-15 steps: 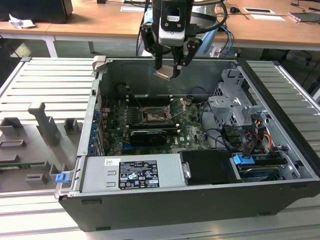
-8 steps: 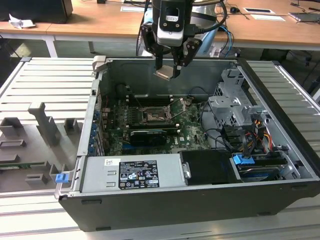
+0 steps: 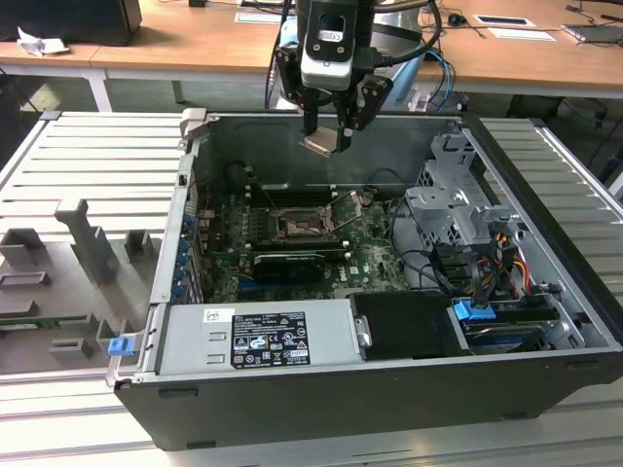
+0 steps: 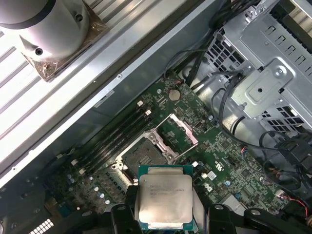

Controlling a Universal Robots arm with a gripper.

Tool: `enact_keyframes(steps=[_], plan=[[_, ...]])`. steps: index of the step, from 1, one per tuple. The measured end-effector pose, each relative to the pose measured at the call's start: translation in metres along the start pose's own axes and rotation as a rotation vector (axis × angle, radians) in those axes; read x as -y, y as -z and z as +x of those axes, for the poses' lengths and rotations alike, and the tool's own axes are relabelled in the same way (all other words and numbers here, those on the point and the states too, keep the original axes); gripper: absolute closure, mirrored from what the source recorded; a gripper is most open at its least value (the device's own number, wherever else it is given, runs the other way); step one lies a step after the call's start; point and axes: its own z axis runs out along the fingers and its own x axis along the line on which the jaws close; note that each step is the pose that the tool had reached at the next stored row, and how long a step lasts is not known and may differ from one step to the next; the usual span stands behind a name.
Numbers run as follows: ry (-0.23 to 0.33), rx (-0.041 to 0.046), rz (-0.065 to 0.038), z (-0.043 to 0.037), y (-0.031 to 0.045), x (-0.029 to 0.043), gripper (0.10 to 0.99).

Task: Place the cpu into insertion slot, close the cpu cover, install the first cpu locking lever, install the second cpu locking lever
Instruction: 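Place the cpu into insertion slot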

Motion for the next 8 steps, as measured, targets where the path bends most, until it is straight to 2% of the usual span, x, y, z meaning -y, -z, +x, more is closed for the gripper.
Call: enact_keyframes(steps=[8], plan=[[-0.034, 0.0029, -0.001, 0.0, -0.0002, 0.0, 0.557]])
